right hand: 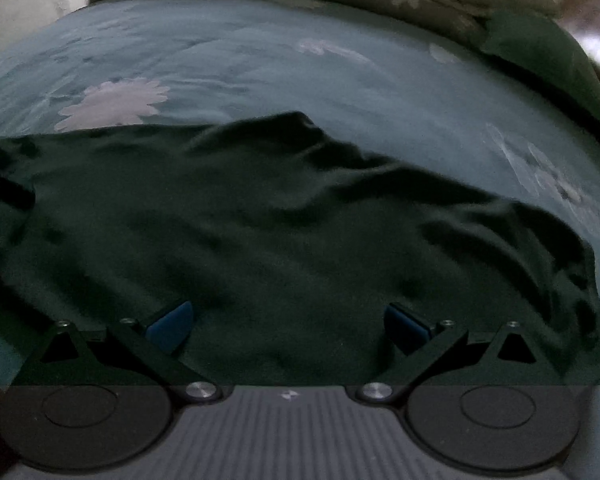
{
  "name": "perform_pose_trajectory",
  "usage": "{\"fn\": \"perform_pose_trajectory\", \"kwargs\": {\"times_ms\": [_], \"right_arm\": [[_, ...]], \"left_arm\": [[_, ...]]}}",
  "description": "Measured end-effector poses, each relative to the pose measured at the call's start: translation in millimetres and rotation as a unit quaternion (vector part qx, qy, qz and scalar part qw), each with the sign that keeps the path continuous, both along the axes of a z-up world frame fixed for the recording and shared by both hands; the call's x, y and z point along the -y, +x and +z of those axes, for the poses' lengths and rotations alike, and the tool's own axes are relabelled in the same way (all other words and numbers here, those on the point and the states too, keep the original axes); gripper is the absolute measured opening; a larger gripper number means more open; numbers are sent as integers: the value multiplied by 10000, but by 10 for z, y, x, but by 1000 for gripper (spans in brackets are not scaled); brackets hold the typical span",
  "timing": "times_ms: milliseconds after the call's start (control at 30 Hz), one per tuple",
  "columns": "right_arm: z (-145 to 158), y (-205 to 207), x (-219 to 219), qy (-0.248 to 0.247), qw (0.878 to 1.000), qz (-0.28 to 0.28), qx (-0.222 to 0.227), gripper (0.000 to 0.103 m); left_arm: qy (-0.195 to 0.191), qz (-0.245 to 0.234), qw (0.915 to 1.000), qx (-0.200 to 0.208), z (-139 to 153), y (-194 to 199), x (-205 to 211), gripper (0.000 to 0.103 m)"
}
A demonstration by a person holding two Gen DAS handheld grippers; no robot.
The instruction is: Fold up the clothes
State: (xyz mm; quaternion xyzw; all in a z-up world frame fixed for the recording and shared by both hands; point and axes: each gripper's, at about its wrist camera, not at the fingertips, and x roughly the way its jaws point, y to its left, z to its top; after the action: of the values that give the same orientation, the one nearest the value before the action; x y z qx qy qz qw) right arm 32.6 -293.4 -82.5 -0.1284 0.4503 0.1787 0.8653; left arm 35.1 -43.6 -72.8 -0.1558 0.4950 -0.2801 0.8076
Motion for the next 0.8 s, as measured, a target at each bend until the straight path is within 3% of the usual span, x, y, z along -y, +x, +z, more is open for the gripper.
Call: {"fn": "perform_pose_trajectory", "kwargs": {"times_ms": [133, 233, 367, 500, 633, 700, 800], "right_arm": [[-17, -26, -15, 54, 9991, -403, -66, 103], [-19, -21, -43, 22, 9983, -566, -97, 103], [-19, 9, -116, -90, 9974, -710, -125, 103], [-9, 26, -178, -197, 9962, -832, -139, 103], [-1, 41, -218, -260, 9946, -985, -180, 103], [4, 49, -244, -306, 9937, -1060, -203, 103], [11, 52, -276, -400, 9929, -1103, -209, 103]], "left_arm": [[-344, 263, 9989, -153, -56, 8, -326, 97], [-123, 682, 9975, -112, -25, -51, -705, 97], [-120, 1527, 9881, -108, -3, -148, -1433, 97], [240, 2223, 9746, -69, 62, -257, -1992, 98], [847, 2519, 9640, -16, 131, -277, -2179, 97], [745, 2330, 9695, 138, 195, -257, -2105, 97], [210, 1791, 9830, 350, 261, -202, -1908, 98]]}}
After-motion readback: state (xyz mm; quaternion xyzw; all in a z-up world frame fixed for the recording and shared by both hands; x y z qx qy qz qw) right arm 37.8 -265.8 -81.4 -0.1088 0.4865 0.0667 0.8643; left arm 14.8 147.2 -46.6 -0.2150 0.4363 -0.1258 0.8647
